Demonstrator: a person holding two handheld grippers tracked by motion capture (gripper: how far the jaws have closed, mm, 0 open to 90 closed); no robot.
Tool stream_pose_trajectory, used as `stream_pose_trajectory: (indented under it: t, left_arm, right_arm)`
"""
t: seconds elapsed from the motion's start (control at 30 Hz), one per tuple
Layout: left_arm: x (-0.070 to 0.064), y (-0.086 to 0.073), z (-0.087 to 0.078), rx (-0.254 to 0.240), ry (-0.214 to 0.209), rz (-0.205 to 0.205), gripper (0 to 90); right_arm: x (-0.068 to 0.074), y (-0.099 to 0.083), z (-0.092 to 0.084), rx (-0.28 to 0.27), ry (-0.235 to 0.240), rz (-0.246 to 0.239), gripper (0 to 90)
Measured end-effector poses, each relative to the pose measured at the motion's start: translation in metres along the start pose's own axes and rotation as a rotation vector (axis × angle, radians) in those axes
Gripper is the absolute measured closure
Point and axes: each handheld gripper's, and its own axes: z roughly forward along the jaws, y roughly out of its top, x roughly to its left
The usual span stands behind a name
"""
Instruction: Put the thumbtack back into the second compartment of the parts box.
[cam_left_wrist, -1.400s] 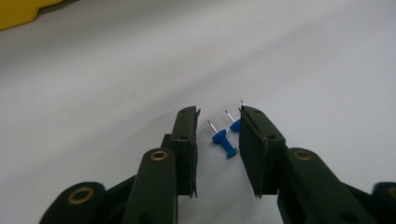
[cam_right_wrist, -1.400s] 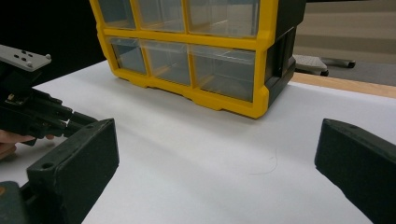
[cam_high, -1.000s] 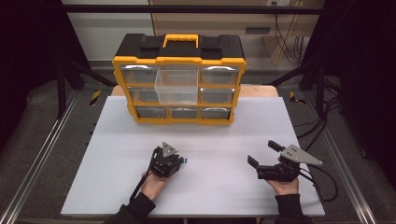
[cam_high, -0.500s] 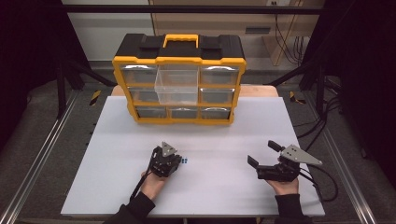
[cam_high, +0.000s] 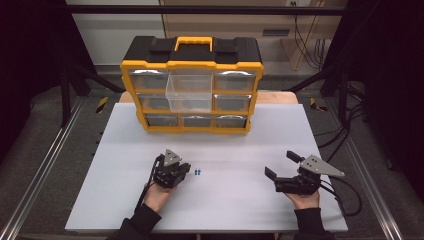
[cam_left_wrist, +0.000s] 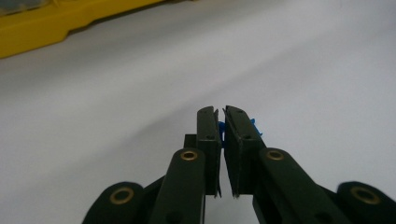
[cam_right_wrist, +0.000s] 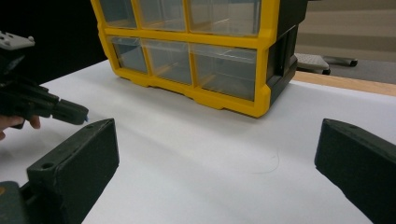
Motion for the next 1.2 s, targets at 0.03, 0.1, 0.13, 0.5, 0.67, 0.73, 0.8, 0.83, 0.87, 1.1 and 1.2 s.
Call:
stream_pose_trajectory:
  t: [0.03,0.1,0.13,0.5,0.67,0.73,0.8,0.83,0.87,1.1,1.2]
  left_arm:
    - [0.001,0.001,-0.003,-0.004,-0.002,-0.001,83.6]
    - [0.002,0.003,-0.008,-0.015,-0.007,-0.003,83.6]
    - [0.003,0.004,-0.011,-0.021,-0.009,-0.004,83.6]
    - [0.011,0.019,-0.042,-0.096,-0.02,-0.005,83.6]
    - [0.013,0.027,-0.056,-0.135,-0.026,0.0,83.6]
    - [0.013,0.03,-0.061,-0.145,-0.029,0.006,83.6]
    - [0.014,0.033,-0.065,-0.152,-0.034,0.013,83.6]
    - [0.014,0.034,-0.068,-0.156,-0.037,0.016,83.6]
    - [0.014,0.035,-0.07,-0.163,-0.041,0.015,83.6]
    - [0.015,0.046,-0.086,-0.213,-0.058,0.025,83.6]
    - [0.016,0.051,-0.092,-0.229,-0.064,0.03,83.6]
  right_arm:
    - [0.0,0.0,0.0,-0.002,0.002,-0.003,0.6]
    - [0.001,0.0,0.0,0.005,0.004,0.009,0.6]
    - [0.001,0.0,0.0,0.005,0.005,0.011,0.6]
    - [0.001,0.0,0.0,0.005,0.006,0.011,0.6]
    - [0.001,0.0,0.0,0.008,0.004,0.016,0.6]
    - [0.0,0.0,0.001,0.007,0.002,0.004,0.6]
    - [0.0,-0.001,0.001,0.003,0.003,-0.006,0.6]
    - [0.0,0.0,0.001,0.006,0.001,0.005,0.6]
    - [0.001,0.0,0.001,0.006,0.0,0.01,0.6]
    - [0.0,-0.001,0.002,0.003,0.003,-0.007,0.6]
    - [0.0,0.0,0.001,0.005,0.0,0.006,0.6]
